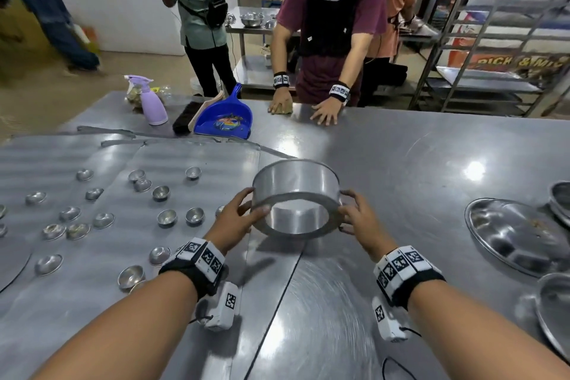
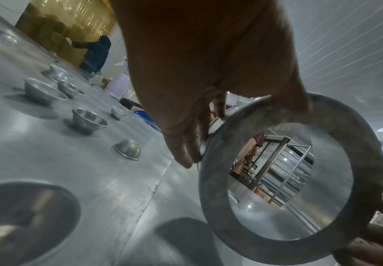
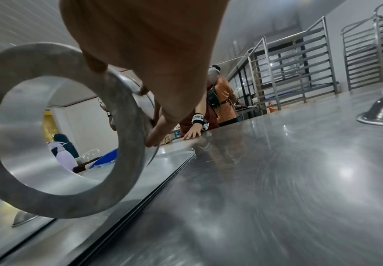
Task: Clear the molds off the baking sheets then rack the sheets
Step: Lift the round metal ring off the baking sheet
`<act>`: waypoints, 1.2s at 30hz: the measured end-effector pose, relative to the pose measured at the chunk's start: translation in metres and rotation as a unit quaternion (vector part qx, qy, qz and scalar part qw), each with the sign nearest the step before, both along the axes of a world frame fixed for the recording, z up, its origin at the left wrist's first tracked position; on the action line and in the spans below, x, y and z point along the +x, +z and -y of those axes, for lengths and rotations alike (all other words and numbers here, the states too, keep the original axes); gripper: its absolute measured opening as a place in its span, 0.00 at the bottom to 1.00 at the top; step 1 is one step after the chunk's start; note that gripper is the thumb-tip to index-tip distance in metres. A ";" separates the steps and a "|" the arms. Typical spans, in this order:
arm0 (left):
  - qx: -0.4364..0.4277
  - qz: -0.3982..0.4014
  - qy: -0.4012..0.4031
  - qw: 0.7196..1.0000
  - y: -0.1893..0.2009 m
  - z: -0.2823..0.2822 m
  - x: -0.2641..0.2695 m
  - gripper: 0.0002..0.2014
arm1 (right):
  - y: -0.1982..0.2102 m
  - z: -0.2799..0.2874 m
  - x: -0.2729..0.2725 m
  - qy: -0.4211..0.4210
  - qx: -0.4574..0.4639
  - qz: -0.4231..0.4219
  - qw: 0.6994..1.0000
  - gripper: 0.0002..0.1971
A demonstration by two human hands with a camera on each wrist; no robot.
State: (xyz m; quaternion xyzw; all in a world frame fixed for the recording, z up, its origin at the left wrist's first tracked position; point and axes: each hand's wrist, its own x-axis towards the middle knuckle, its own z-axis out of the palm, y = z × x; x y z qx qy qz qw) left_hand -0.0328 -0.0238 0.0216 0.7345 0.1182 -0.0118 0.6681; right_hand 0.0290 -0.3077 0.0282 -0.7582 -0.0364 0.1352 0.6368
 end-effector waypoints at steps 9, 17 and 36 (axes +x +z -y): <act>-0.032 -0.029 0.057 0.997 -0.017 0.010 -0.030 0.38 | -0.024 -0.002 -0.036 -0.061 -0.007 0.001 0.998 0.41; -0.035 -0.019 0.011 0.999 -0.020 0.018 -0.049 0.24 | -0.027 -0.006 -0.061 -0.067 -0.013 -0.016 0.998 0.24; 0.075 -0.013 -0.022 0.997 -0.045 0.013 -0.076 0.26 | -0.051 0.010 -0.095 -0.027 -0.079 -0.044 0.996 0.22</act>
